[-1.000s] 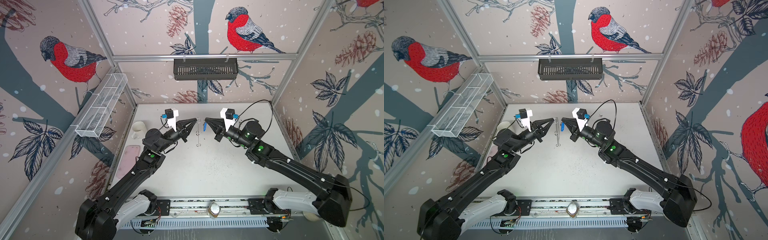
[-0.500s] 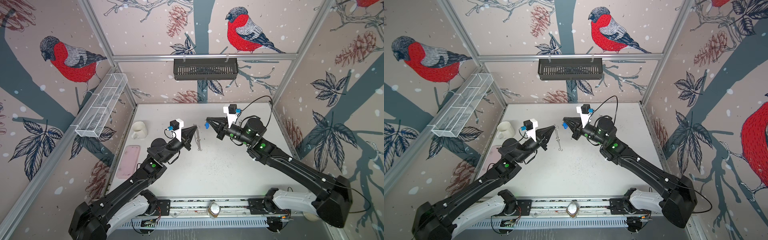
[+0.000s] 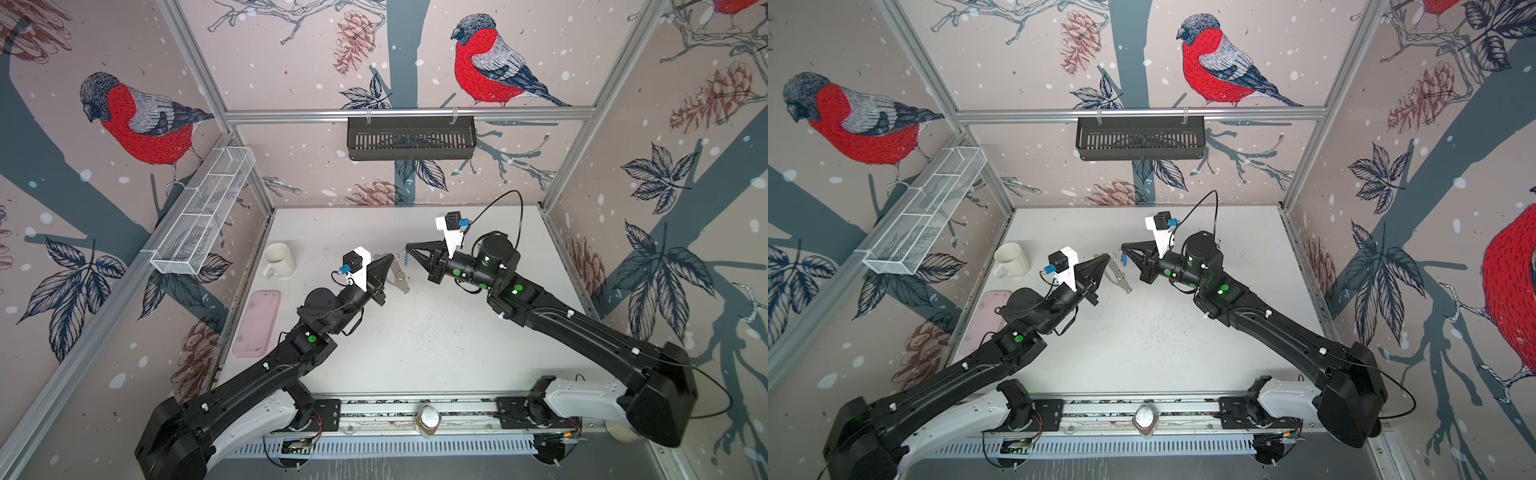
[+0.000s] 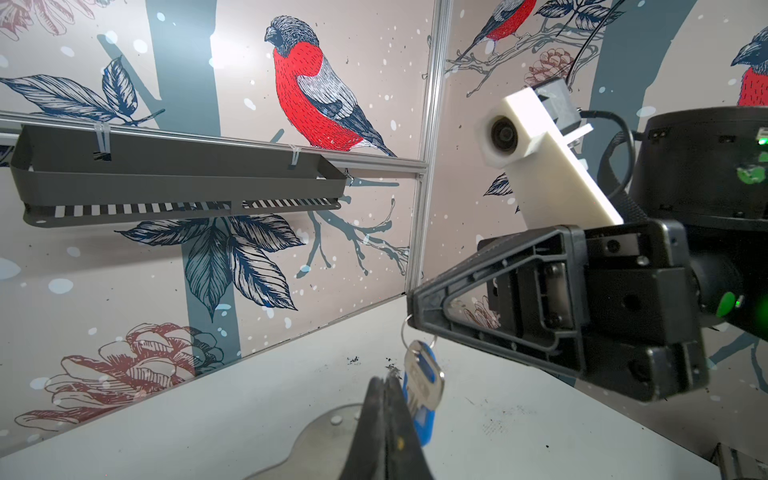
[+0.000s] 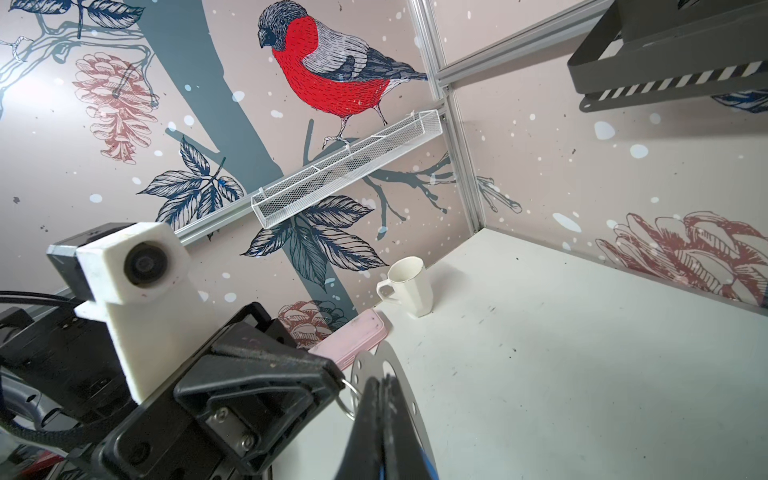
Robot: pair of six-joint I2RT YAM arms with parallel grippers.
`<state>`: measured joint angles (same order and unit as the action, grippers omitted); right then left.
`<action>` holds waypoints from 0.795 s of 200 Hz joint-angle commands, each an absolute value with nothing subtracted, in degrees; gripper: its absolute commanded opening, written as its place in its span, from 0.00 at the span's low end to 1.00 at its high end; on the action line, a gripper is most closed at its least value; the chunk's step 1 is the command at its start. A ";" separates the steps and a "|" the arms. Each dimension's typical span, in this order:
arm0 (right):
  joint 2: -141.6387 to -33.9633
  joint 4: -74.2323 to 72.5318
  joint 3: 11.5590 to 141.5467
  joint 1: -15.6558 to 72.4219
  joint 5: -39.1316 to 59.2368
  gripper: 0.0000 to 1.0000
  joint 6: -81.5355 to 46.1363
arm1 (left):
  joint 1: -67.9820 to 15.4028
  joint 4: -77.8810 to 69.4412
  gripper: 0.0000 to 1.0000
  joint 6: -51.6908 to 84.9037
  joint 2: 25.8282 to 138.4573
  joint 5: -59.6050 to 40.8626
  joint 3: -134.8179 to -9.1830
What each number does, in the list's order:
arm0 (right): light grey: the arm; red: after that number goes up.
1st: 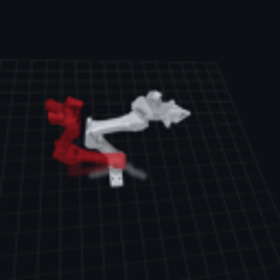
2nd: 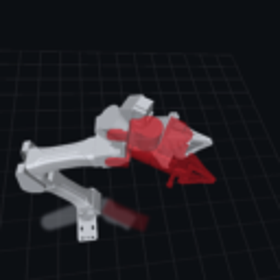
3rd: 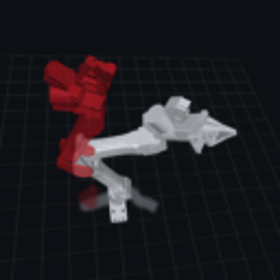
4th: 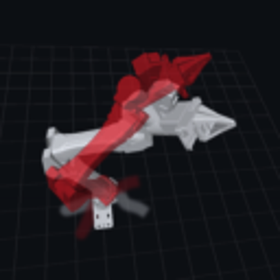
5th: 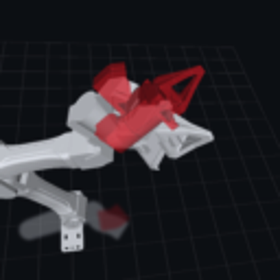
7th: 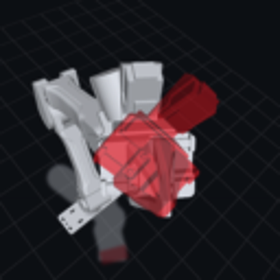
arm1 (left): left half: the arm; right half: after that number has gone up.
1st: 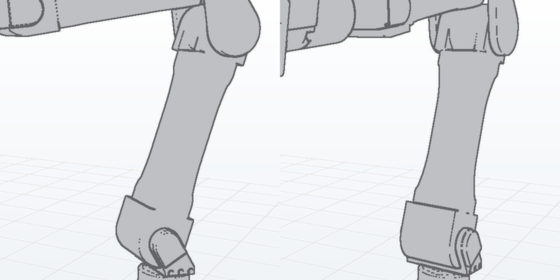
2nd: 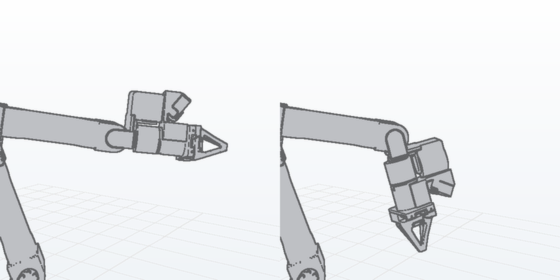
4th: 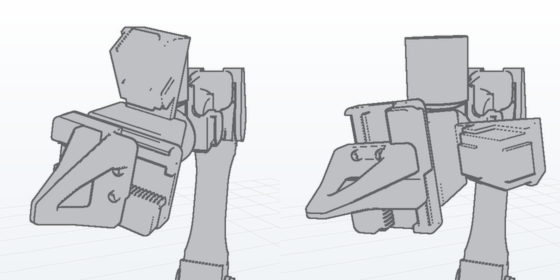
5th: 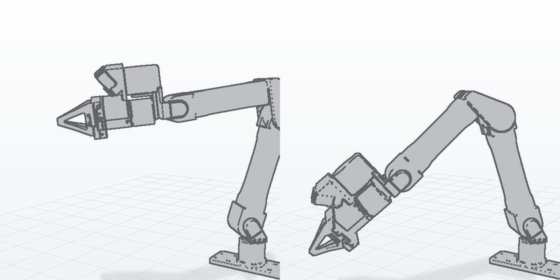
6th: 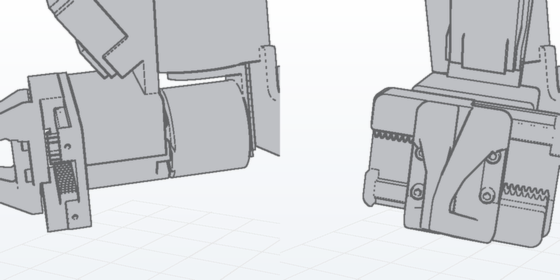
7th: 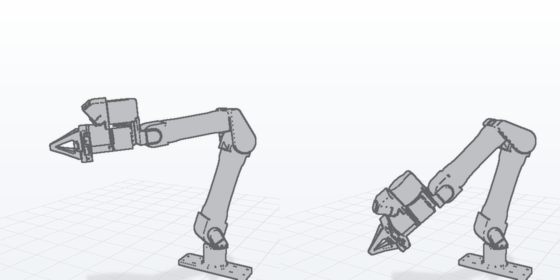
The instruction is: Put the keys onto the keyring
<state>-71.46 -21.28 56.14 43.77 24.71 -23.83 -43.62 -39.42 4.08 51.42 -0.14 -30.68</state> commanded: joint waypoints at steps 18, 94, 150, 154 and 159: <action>-71.54 -21.80 56.16 44.34 26.63 0.00 -24.61 | -44.34 -43.80 0.00 1.67 50.88 1.23 -30.45; -73.18 -21.67 56.25 45.27 27.11 0.00 -24.41 | -44.87 -44.04 0.00 1.41 50.63 1.40 -30.10; -72.03 -21.65 56.25 45.26 26.02 0.00 -24.43 | -45.13 -44.15 0.00 0.84 50.45 2.81 -29.71; -72.00 -21.64 56.32 45.25 26.02 0.00 -24.48 | -45.27 -44.21 0.00 0.82 50.45 2.98 -29.66; -72.06 -21.64 56.25 45.26 25.94 0.00 -24.47 | -45.22 -44.28 0.00 0.66 50.45 2.99 -29.62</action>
<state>-72.42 -19.94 56.12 45.25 26.44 -24.03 -44.97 -41.30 1.52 50.63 1.85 -29.80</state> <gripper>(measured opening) 0.050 0.050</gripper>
